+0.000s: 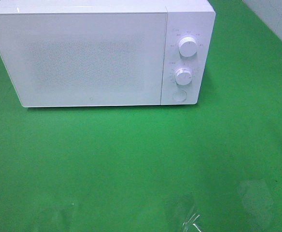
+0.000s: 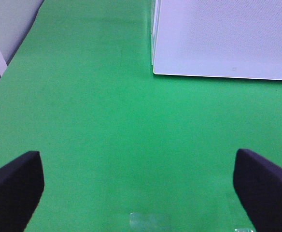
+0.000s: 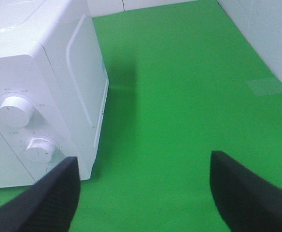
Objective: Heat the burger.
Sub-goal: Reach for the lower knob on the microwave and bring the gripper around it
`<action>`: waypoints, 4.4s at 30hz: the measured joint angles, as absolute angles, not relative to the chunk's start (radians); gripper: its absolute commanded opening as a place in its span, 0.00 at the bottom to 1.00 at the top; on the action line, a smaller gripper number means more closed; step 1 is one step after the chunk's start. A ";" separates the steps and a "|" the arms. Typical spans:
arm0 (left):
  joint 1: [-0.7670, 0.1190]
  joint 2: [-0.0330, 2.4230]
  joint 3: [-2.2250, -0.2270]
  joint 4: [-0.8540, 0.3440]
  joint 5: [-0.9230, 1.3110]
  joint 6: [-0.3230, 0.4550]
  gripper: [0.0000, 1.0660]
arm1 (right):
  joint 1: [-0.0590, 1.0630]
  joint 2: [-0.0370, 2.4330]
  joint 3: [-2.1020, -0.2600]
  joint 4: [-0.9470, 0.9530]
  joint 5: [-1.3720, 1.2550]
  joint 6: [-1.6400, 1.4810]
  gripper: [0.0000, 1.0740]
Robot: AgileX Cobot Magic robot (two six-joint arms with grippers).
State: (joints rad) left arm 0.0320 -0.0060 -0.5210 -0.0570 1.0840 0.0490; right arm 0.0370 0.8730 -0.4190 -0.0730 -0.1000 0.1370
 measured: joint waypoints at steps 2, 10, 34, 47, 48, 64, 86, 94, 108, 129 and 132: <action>0.032 -0.006 -0.521 -0.057 1.084 0.049 0.94 | 0.037 0.903 -0.384 -0.076 -0.197 0.137 0.69; 0.032 -0.006 -0.521 -0.057 1.084 0.049 0.94 | 0.037 0.972 -0.236 -0.012 -0.567 0.116 0.69; 0.032 -0.006 -0.521 -0.057 1.084 0.049 0.94 | 0.090 1.200 -0.094 0.138 -0.964 0.008 0.69; 0.032 -0.006 -0.521 -0.057 1.084 0.049 0.94 | 0.532 1.370 -0.093 0.513 -1.157 -0.211 0.69; 0.032 -0.006 -0.521 -0.057 1.084 0.049 0.94 | 0.532 1.370 -0.093 0.513 -1.157 -0.211 0.69; 0.032 -0.006 -0.521 -0.057 1.084 0.049 0.94 | 0.902 1.604 -0.260 0.845 -1.201 -0.354 0.69; 0.032 -0.006 -0.521 -0.057 1.083 0.049 0.94 | 0.908 1.819 -0.514 0.886 -1.204 -0.398 0.69; 0.032 -0.006 -0.521 -0.057 1.083 0.049 0.94 | 0.836 1.847 -0.578 0.885 -1.207 -0.398 0.69; 0.032 -0.006 -0.521 -0.057 1.082 0.049 0.94 | 0.750 1.937 -0.666 0.805 -1.215 -0.396 0.69; 0.032 -0.006 -0.521 -0.057 1.082 0.049 0.94 | 0.708 2.075 -0.785 0.750 -1.175 -0.331 0.69; 0.032 -0.006 -0.521 -0.057 1.082 0.049 0.94 | 0.693 2.087 -0.803 0.735 -1.160 -0.319 0.69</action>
State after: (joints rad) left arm 0.0320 -0.0060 -0.5210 -0.0570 1.0820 0.0490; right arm 0.6930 2.0870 -0.8030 0.7350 -1.1600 -0.3190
